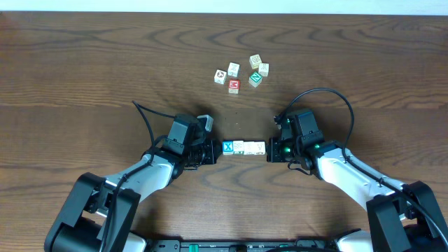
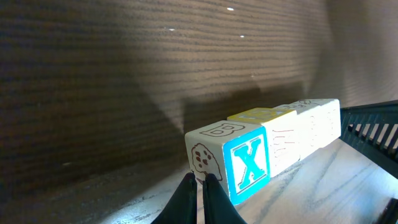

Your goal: Lift 4 blocks

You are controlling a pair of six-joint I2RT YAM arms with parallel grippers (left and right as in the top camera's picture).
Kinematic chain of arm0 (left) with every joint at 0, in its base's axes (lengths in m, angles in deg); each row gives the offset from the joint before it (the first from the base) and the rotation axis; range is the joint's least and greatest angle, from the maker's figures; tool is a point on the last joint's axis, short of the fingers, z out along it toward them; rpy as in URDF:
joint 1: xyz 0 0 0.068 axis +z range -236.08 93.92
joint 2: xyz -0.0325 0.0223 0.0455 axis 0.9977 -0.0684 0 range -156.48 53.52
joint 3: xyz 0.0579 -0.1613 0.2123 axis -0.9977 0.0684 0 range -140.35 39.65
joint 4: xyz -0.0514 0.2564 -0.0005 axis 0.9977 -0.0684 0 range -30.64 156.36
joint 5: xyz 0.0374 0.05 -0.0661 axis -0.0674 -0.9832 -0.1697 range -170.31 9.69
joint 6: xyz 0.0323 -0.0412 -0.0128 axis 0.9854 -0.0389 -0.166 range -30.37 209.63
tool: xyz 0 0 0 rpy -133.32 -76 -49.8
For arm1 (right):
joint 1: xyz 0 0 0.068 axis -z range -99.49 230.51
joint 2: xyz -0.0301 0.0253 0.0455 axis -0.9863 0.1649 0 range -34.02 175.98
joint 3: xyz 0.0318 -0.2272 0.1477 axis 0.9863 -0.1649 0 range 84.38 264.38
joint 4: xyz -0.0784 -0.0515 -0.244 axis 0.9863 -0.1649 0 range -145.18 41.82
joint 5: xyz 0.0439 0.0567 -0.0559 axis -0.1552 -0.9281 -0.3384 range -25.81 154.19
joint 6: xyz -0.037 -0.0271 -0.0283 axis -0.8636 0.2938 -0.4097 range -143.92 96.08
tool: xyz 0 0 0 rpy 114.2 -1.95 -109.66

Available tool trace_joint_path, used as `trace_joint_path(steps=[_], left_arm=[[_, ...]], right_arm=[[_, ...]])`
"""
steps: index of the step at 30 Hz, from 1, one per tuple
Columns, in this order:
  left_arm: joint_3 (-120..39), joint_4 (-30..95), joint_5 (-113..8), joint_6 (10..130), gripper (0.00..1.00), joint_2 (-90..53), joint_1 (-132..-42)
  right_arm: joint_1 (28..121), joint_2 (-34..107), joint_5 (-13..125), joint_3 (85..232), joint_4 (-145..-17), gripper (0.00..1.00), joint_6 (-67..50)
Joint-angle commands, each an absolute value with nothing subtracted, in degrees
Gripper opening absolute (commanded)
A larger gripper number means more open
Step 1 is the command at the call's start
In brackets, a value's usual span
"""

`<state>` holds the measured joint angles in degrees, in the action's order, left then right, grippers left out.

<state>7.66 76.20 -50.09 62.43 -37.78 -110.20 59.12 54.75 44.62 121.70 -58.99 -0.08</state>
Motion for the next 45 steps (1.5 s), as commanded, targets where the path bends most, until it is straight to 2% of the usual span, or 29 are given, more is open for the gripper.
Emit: trace_joint_path(steps=[1, 45], left_arm=[[6.75, 76.92, -48.34, 62.5, 0.07, -38.2, -111.18], [5.63, 77.58, -46.02, 62.06, 0.07, -37.54, -113.06]], right_arm=[[56.76, 55.19, 39.68, 121.4, -58.14, 0.01, -0.85], [56.39, 55.06, 36.14, 121.51, -55.21, 0.01, -0.89]])
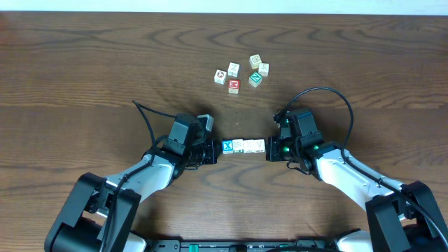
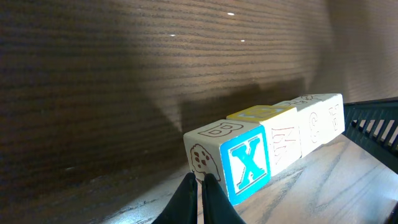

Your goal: Lift 4 blocks

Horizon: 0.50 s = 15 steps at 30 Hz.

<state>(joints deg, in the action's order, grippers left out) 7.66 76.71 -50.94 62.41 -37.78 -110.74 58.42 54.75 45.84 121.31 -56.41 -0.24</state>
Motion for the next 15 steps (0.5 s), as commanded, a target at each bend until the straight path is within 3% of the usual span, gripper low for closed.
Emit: trace_joint_path(steps=[1, 15], left_arm=[[5.63, 77.58, -46.02, 62.06, 0.07, -37.54, -113.06], [4.69, 77.56, -46.39, 62.3, 0.07, -37.54, -113.06]], right_arm=[[56.39, 55.06, 35.96, 121.55, -55.19, 0.01, -0.87], [56.39, 54.25, 35.18, 121.88, -55.21, 0.01, -1.31]])
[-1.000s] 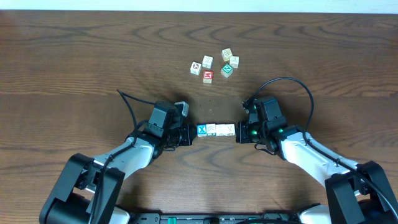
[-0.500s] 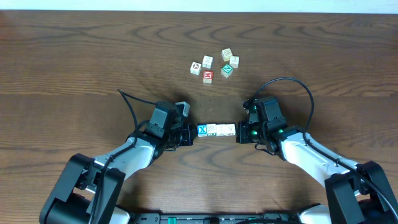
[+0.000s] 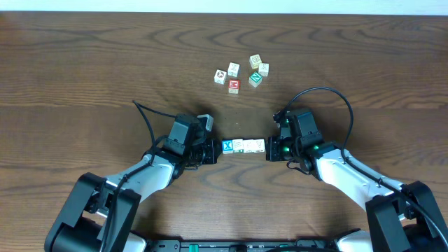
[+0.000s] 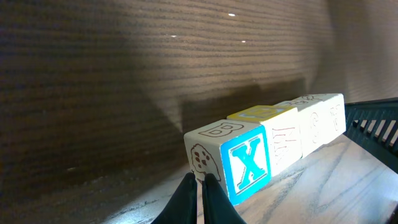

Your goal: Lift 4 blocks

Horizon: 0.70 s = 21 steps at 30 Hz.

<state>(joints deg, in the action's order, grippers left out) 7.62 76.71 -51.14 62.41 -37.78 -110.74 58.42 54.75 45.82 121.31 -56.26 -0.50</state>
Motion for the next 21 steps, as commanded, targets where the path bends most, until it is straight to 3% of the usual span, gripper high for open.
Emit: trace_joint_path(steps=[1, 21], left_arm=[[4.52, 77.47, -46.39, 62.32, 0.07, -37.54, -113.06], [4.06, 76.95, -46.39, 62.3, 0.07, -37.43, -113.06]], right_arm=[[56.39, 54.25, 35.18, 121.88, -55.23, 0.01, -1.31], [56.39, 51.56, 35.22, 121.88, -55.01, 0.01, -1.31]])
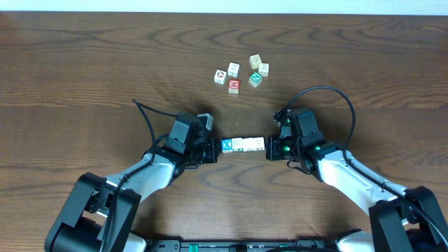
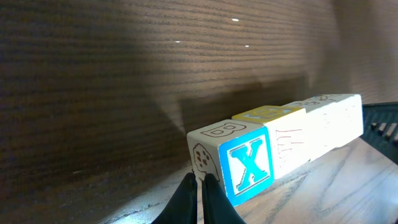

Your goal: Lift 4 blocks

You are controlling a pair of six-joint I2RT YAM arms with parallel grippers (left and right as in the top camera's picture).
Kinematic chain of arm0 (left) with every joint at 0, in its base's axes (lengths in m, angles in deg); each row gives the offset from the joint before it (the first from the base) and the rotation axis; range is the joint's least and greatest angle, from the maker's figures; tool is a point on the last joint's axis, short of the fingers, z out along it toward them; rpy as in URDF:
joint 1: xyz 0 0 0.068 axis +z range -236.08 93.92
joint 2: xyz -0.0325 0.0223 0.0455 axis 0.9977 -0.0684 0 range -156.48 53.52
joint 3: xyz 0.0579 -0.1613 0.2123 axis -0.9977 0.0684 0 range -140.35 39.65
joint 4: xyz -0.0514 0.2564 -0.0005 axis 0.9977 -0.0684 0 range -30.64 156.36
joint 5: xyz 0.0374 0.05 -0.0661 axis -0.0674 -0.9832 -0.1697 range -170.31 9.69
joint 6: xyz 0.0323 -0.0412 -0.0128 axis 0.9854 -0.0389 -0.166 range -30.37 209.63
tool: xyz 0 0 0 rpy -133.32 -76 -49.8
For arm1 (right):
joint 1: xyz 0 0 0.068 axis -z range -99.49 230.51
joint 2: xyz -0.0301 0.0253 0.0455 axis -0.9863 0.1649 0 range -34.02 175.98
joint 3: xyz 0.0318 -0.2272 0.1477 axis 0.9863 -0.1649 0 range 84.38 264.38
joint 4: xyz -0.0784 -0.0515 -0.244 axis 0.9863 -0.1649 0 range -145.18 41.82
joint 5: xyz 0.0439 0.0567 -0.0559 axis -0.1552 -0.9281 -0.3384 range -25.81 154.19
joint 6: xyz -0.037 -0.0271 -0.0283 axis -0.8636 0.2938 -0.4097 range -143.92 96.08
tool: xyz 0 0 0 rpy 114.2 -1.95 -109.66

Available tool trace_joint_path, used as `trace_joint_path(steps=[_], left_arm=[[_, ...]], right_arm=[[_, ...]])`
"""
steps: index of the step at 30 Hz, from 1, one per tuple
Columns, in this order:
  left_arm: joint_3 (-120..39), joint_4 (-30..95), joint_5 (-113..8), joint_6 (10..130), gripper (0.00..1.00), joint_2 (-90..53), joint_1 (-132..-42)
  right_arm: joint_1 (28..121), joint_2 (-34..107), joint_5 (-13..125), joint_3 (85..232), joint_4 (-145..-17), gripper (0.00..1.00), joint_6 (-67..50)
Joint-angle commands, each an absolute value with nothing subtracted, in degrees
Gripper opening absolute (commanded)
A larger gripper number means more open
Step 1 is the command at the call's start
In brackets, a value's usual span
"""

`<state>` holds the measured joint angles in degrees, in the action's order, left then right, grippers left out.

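A short row of several letter blocks (image 1: 250,145) hangs pinched end to end between my two grippers, near the table's middle. Its left end is a block with a blue X (image 1: 227,145). The left wrist view shows that X block (image 2: 249,165) close up, the paler blocks (image 2: 317,124) running on behind it. The row's shadow lies apart from it on the wood. My left gripper (image 2: 200,182) is shut, its tips pressed on the X block's end face. My right gripper (image 1: 269,149) presses the other end; whether it is open or shut does not show.
Several loose letter blocks (image 1: 241,73) lie in a small cluster farther back on the brown wooden table (image 1: 84,63). A black cable (image 1: 329,94) loops above the right arm, another (image 1: 143,115) trails behind the left arm.
The row of blocks sits slightly higher in the overhead view. In the left wrist view its far end has swung a little right. Both grippers still press its ends.
At the oldest moment the row was pinched between both grippers, low over the table with its shadow close beneath. At each later moment the shadow lay farther from the blocks. The row has risen a little, still held end to end.
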<state>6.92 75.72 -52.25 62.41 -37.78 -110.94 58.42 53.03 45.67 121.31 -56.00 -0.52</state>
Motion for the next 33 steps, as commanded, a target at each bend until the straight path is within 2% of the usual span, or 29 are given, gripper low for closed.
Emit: trace_joint_path(steps=[1, 33], left_arm=[[4.06, 76.95, -46.39, 62.3, 0.07, -37.43, -113.06], [2.11, 76.75, -44.69, 60.99, 0.07, -37.22, -113.06]], right_arm=[[56.39, 51.56, 35.26, 121.9, -55.04, 0.01, -1.31], [56.39, 51.52, 35.2, 121.88, -55.23, 0.01, -1.28]])
